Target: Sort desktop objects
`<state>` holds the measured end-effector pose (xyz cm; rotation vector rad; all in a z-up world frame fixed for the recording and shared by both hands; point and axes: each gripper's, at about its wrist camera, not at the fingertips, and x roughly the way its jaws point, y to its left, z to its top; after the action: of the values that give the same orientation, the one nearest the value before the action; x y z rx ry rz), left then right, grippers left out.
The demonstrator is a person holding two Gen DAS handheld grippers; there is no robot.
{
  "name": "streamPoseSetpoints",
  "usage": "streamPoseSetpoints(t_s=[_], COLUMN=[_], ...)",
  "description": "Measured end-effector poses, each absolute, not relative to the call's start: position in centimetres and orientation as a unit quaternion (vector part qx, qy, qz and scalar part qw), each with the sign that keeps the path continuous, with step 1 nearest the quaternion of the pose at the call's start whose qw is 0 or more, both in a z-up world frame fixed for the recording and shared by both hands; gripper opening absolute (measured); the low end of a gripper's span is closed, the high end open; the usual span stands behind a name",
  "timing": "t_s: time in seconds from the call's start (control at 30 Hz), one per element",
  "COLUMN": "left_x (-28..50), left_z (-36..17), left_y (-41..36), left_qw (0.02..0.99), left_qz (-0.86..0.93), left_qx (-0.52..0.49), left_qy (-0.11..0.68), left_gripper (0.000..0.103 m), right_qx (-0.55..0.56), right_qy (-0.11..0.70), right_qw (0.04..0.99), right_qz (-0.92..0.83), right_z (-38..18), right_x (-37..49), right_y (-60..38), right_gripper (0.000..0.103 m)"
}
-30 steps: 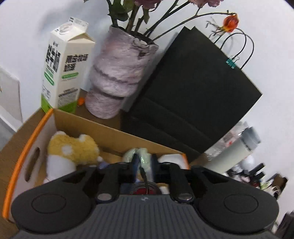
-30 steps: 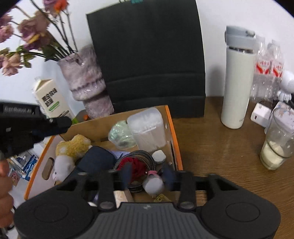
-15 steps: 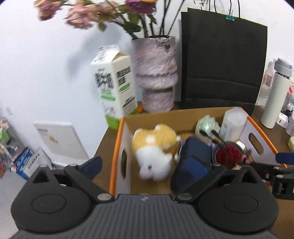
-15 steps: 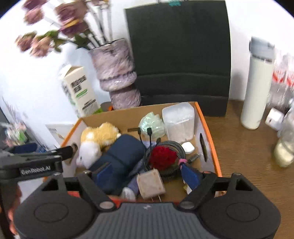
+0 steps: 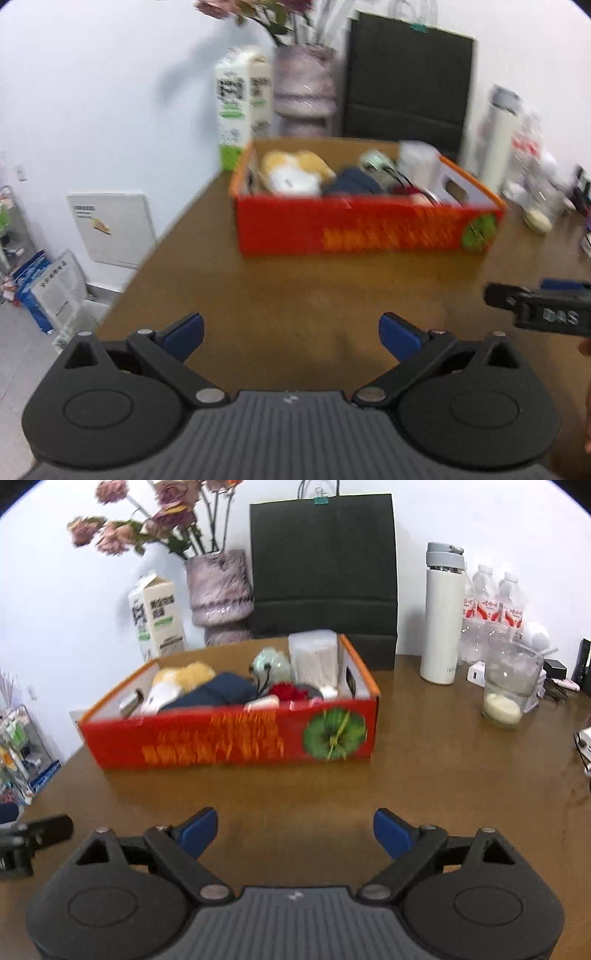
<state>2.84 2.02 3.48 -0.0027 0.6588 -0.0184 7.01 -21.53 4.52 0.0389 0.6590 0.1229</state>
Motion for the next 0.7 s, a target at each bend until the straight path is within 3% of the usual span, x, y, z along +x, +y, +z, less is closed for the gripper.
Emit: streamPoseSetpoints(t_s=[0.5, 0.7], left_x=[0.3, 0.6], left_z=[-0.4, -0.7], left_y=[-0.4, 0.2], left_qw=[0.941, 0.939], left_qz=[-0.033, -0.030], left_qx=[0.036, 0.020], left_qy=[0.335, 0.341], left_gripper=[0.103, 0.103], right_qx=[0.005, -0.012], right_qy=[0.347, 0.347], right_qw=[0.936, 0.936], right_qz=[0.066, 0.059], right_z=[2.1, 1.8], right_x=[2.9, 2.9], right_y=[-20.8, -20.5], right_gripper=[0.092, 0.101])
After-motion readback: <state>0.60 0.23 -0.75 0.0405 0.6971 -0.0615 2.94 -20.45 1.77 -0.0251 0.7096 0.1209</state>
